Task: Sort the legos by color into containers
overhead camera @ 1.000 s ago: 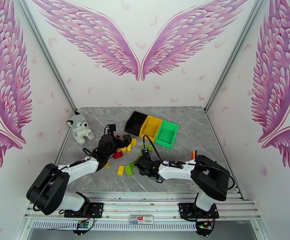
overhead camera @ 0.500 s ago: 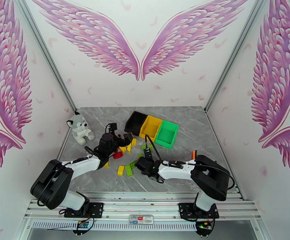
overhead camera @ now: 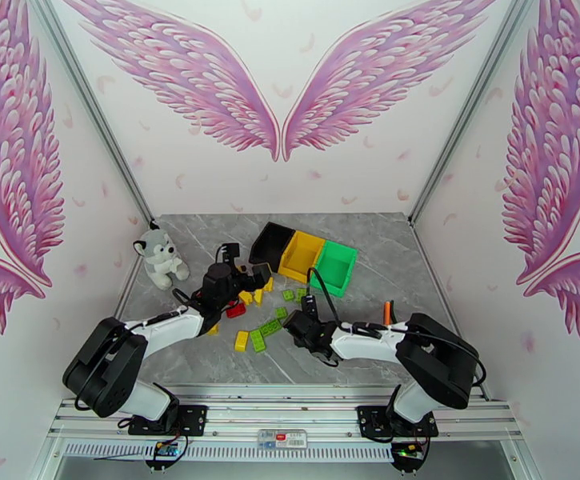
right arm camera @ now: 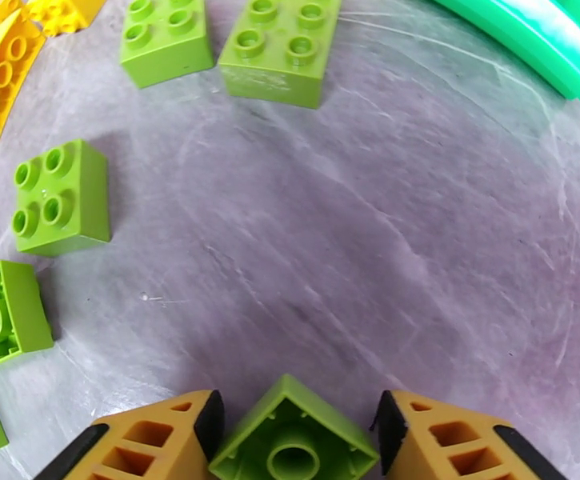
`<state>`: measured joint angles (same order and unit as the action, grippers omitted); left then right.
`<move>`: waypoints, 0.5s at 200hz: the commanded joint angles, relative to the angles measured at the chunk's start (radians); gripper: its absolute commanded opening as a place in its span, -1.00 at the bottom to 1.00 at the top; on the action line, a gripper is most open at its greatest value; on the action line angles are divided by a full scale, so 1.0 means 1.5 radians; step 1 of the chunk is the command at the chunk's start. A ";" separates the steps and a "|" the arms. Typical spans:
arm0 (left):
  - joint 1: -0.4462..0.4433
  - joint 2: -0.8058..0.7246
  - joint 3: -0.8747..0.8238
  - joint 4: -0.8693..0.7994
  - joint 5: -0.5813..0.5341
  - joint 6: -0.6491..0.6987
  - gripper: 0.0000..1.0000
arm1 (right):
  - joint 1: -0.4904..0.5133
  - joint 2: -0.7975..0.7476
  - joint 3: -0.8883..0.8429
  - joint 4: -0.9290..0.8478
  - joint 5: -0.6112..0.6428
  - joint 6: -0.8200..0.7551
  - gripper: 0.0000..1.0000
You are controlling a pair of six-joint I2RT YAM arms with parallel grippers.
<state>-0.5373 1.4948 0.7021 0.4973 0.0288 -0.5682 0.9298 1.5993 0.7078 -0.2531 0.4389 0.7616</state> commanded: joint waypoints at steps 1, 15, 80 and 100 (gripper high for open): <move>-0.018 -0.006 0.039 -0.070 -0.048 0.053 0.98 | -0.006 -0.017 -0.019 -0.011 -0.001 0.008 -0.01; -0.032 -0.018 0.054 -0.112 -0.080 0.080 0.98 | -0.006 -0.022 -0.020 -0.014 0.003 0.008 -0.09; -0.072 -0.104 0.065 -0.212 -0.165 0.147 0.97 | -0.031 -0.052 -0.022 -0.003 0.002 -0.006 -0.29; -0.080 -0.123 0.070 -0.234 -0.170 0.158 0.98 | -0.050 -0.070 -0.017 -0.003 -0.002 -0.019 -0.29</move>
<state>-0.6426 1.3594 0.7666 0.2253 -0.1818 -0.3813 0.8837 1.5421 0.6872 -0.2569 0.4377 0.7586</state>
